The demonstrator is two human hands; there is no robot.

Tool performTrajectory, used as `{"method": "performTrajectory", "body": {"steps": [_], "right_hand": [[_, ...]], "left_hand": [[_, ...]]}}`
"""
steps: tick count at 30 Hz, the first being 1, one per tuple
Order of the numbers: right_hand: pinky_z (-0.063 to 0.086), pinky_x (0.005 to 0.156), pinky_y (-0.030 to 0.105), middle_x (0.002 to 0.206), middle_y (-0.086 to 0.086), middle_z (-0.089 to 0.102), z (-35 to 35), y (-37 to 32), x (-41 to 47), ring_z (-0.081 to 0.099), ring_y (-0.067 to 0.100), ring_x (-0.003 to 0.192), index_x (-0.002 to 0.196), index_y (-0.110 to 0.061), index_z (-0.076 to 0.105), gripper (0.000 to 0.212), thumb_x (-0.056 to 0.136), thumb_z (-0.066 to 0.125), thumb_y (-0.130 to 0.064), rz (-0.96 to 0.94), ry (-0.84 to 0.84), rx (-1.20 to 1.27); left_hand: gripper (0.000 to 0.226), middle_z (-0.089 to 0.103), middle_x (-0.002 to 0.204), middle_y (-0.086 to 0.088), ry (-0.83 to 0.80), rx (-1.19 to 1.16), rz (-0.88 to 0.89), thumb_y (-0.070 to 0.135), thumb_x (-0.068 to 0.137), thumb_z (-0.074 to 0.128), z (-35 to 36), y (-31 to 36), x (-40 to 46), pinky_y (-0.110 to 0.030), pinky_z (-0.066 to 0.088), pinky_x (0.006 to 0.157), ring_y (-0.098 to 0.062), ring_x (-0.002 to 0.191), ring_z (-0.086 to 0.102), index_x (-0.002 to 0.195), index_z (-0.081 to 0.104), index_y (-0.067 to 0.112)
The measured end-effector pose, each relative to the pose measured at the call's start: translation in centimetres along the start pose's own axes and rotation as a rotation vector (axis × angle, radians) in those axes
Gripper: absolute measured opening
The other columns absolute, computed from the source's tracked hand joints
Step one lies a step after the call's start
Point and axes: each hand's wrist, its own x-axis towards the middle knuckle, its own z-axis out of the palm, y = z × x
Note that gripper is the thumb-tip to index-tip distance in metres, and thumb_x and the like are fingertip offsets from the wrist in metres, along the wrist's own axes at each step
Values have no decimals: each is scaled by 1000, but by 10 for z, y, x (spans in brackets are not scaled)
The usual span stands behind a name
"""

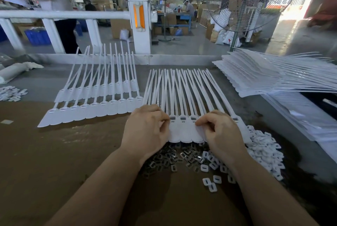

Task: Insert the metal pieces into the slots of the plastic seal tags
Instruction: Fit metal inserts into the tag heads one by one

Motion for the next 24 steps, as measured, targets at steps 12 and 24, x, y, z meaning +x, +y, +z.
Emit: {"method": "performTrajectory", "body": {"steps": [12, 24], "right_hand": [[45, 86, 34, 90, -1, 63, -1, -1, 2, 55, 17, 94, 85, -12, 71, 22, 85, 54, 1, 9, -11, 33], [43, 87, 30, 91, -2, 64, 1, 1, 1, 54, 15, 94, 85, -13, 71, 21, 85, 55, 0, 4, 2, 13]], "left_hand": [[20, 61, 89, 16, -554, -225, 307, 48, 81, 65, 9, 29, -5, -30, 30, 86, 0, 89, 42, 94, 74, 34], [23, 58, 90, 16, -595, -210, 329, 49, 83, 63, 7, 31, -5, -31, 27, 86, -3, 92, 41, 97, 73, 35]]}}
